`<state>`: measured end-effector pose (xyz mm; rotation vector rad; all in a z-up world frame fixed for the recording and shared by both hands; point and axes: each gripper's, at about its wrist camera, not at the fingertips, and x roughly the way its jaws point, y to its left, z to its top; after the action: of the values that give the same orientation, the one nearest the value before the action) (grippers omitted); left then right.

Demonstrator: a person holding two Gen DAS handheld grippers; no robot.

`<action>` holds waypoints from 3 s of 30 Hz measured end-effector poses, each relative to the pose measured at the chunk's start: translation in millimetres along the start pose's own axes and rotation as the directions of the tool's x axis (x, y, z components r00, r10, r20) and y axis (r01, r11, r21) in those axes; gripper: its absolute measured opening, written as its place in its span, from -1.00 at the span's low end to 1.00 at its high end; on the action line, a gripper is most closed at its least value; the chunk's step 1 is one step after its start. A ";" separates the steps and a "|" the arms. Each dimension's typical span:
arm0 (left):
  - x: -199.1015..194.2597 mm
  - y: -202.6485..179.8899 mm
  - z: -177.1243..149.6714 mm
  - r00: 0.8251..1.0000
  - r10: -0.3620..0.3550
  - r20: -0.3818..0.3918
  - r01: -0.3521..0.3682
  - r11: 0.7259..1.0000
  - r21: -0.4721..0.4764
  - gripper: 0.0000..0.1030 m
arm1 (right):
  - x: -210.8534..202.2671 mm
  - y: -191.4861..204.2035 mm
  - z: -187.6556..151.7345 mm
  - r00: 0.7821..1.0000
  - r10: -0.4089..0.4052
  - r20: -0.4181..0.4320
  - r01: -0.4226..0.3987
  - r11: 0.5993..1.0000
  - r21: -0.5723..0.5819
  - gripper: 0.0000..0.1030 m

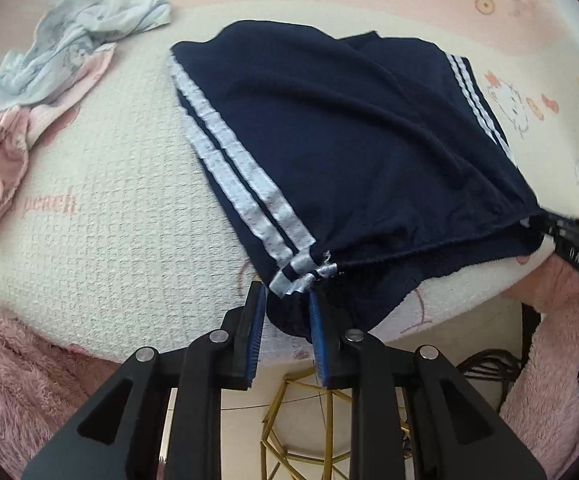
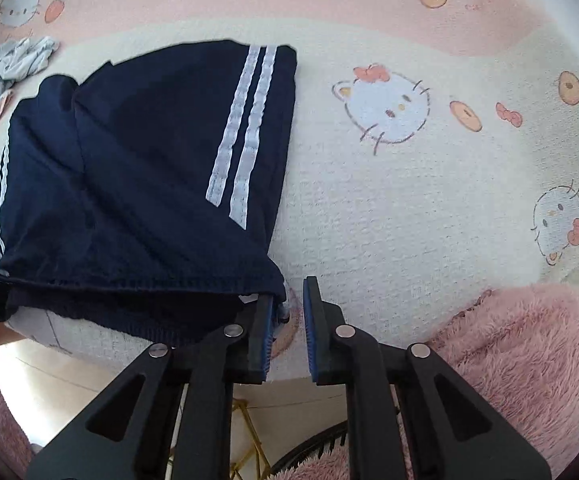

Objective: Fold clothes

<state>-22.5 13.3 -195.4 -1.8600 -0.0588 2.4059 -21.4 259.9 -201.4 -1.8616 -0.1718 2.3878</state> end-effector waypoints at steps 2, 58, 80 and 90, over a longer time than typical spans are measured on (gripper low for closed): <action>-1.5 16.0 1.1 1.000 0.008 0.004 -0.007 0.998 -0.066 -0.56 | 9.8 8.7 -0.3 0.998 0.019 -0.057 -0.021 0.999 -0.029 -0.74; -95.1 12.7 79.0 0.968 0.032 0.249 -0.073 0.985 0.154 -0.86 | -127.4 -34.2 73.6 0.896 0.203 0.396 -0.219 0.976 -0.004 -0.92; 12.3 27.7 20.7 0.996 -0.062 -0.069 0.066 0.996 0.066 -0.46 | 16.6 -20.1 18.5 0.969 0.240 -0.050 -0.243 0.969 -0.054 -0.50; -48.7 35.3 27.1 0.977 -0.170 0.128 0.162 0.984 0.068 -0.02 | -29.0 -48.6 25.6 0.909 0.390 0.147 -0.392 0.920 -0.013 -0.30</action>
<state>-38.5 -25.9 -144.9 -1.5998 -0.1475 2.3867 -38.4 302.8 -159.9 -1.8572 0.2357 2.7761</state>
